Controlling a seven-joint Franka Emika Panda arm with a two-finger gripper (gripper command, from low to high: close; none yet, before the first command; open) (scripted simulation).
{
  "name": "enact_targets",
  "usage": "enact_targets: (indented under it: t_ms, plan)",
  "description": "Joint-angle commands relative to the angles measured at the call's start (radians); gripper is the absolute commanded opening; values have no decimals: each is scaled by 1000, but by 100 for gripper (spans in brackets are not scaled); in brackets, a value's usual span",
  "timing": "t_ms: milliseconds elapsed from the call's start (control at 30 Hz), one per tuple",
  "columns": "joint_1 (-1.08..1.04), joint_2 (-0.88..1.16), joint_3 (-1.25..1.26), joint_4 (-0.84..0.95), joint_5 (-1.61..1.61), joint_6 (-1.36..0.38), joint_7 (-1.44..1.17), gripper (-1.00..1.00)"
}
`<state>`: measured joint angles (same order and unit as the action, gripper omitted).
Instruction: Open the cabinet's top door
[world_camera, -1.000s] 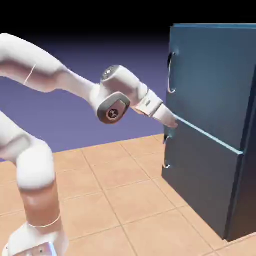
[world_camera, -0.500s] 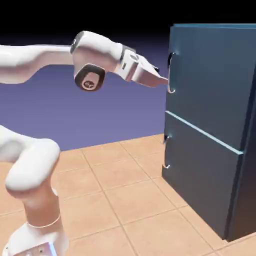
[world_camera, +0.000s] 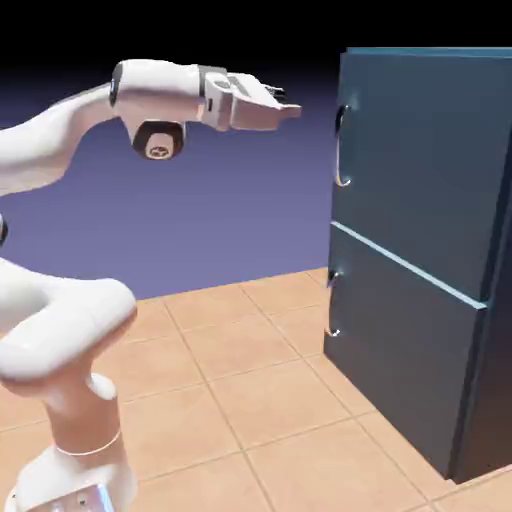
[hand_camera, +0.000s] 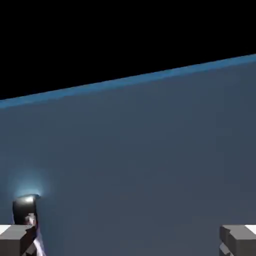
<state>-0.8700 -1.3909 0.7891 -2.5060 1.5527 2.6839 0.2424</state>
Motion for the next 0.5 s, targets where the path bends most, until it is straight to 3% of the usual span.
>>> enact_targets:
  t_ms: [0,467]
  plan:
    - [-25,-23,22,9,44,-10,-14,0]
    - [-371,-345,332,128,653,-148,-210,0]
